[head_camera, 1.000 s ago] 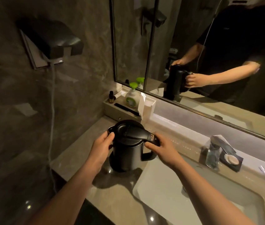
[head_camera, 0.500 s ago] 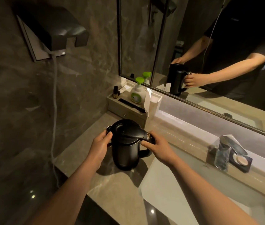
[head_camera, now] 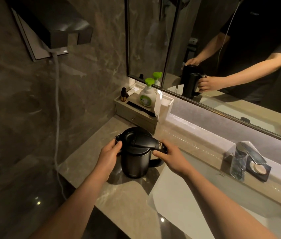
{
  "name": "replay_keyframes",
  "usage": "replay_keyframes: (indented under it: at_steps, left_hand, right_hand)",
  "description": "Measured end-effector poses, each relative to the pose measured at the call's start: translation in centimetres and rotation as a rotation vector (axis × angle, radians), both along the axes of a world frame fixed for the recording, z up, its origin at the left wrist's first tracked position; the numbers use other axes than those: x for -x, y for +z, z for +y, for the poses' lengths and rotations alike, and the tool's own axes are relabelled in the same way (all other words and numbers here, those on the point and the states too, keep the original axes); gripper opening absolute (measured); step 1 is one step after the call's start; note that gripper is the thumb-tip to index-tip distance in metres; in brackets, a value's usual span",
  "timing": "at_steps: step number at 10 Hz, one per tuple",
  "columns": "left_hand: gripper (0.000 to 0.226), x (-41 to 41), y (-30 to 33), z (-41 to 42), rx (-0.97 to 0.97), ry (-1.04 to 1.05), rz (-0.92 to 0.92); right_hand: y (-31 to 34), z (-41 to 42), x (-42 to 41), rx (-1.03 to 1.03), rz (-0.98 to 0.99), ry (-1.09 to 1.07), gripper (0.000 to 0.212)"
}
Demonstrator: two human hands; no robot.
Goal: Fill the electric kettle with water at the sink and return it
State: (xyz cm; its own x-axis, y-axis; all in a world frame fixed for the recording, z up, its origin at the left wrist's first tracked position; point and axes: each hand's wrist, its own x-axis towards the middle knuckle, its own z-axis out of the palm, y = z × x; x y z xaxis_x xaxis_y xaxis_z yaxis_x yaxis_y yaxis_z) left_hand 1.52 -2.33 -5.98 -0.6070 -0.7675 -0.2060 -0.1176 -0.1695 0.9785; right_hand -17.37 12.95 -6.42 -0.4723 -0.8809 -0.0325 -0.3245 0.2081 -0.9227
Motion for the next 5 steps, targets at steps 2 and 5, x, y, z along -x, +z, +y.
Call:
replay_keyframes:
  at_steps: [2, 5]
  left_hand:
    - [0.024, 0.0, 0.6, -0.4, 0.03, -0.023, -0.007]
    - [0.04, -2.6, -0.5, 0.8, -0.047, 0.14, -0.116]
  right_hand:
    - [-0.1, -0.7, -0.4, -0.018, 0.02, -0.01, 0.019]
    - [2.5, 1.7, -0.6, 0.015, 0.092, -0.238, 0.036]
